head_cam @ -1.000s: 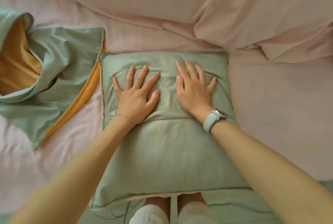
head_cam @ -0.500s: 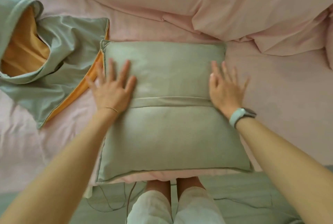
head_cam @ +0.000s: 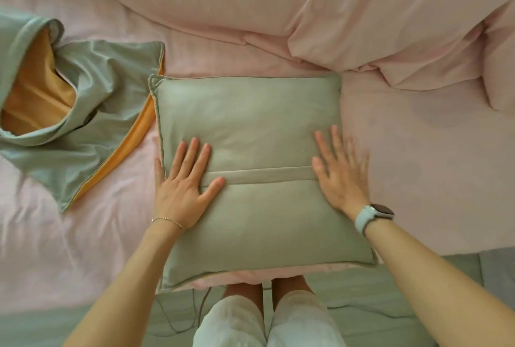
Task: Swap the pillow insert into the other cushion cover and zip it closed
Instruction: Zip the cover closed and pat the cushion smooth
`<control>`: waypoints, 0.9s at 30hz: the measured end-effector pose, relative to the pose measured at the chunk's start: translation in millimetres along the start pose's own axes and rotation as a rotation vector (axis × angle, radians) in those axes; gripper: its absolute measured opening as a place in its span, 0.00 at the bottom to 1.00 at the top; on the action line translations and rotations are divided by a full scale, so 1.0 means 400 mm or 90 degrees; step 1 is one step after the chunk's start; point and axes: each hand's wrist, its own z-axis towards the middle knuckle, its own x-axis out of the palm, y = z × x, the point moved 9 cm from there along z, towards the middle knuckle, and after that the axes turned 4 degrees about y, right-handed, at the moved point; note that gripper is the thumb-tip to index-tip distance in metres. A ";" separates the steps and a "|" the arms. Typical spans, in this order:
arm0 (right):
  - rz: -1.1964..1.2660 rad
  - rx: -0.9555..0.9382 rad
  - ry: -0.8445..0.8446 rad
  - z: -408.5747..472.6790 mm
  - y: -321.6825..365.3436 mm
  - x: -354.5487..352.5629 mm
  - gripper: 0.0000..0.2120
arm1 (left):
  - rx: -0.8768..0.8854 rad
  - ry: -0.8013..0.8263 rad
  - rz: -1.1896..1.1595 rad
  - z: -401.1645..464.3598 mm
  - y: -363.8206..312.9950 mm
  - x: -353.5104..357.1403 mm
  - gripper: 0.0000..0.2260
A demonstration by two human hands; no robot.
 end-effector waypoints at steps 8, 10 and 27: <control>0.268 0.128 -0.086 -0.119 -0.024 -0.074 0.27 | -0.131 -0.051 -0.239 -0.072 0.014 -0.027 0.36; 0.231 0.034 -0.109 -0.064 0.068 -0.134 0.28 | -0.109 -0.100 -0.205 -0.030 -0.014 -0.080 0.32; 0.065 -0.008 -0.018 -0.012 0.121 -0.038 0.33 | 0.186 -0.074 0.086 0.177 -0.337 -0.097 0.24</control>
